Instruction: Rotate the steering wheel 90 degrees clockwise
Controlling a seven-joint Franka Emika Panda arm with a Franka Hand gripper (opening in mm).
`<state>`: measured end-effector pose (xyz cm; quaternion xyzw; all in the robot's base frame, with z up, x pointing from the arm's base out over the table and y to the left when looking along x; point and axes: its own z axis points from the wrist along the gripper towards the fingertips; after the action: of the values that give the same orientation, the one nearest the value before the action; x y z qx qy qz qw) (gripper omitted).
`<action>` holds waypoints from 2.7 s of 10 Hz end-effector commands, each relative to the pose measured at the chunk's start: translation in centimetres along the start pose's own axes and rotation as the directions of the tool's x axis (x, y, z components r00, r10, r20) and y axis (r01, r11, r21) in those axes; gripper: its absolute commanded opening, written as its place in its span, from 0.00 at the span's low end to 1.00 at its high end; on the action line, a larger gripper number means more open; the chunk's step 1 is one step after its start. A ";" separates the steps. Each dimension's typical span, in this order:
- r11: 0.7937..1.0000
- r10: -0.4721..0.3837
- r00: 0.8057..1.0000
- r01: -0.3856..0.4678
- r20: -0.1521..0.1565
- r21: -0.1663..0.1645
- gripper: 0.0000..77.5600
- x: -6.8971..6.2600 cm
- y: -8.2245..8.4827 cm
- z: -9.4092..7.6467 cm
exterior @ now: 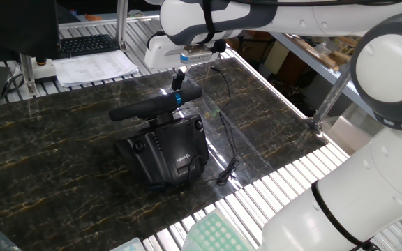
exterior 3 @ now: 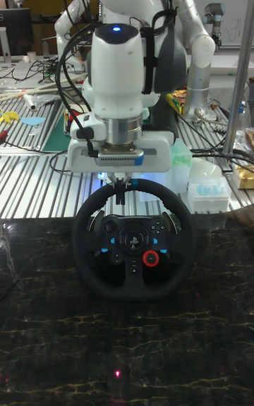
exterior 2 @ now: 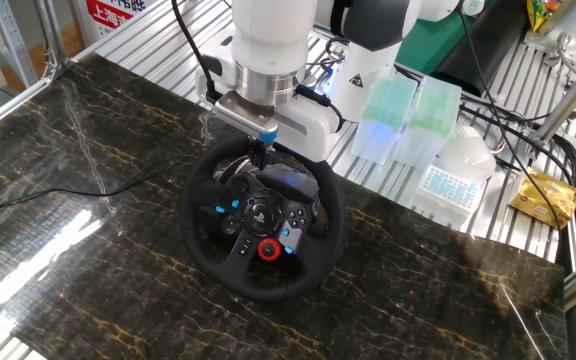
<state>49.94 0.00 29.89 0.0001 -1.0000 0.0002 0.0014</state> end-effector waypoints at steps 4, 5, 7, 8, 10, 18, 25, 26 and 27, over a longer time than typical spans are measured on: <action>0.991 -0.084 0.996 0.087 0.037 -0.102 0.00 0.0 0.0 0.0; 0.991 -0.084 0.996 0.087 0.037 -0.102 0.00 0.0 0.0 0.0; 0.991 -0.086 0.996 0.089 0.029 -0.102 0.00 0.0 0.0 0.0; 0.991 -0.086 0.996 0.087 0.018 -0.102 0.00 0.0 0.0 0.0; 0.991 -0.087 0.996 0.087 0.010 -0.102 0.00 0.0 0.0 0.0; 0.992 -0.086 0.996 0.086 0.006 -0.093 0.00 -0.1 0.1 0.3; 0.992 -0.087 0.996 0.088 0.009 -0.093 0.00 -0.4 0.3 0.8; 0.992 -0.088 0.996 0.089 0.010 -0.092 0.00 -0.5 0.2 0.8; 0.992 -0.090 0.996 0.091 0.010 -0.091 0.00 -0.6 0.2 0.8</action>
<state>50.33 0.25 28.96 0.0439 -0.9980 -0.0463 0.0006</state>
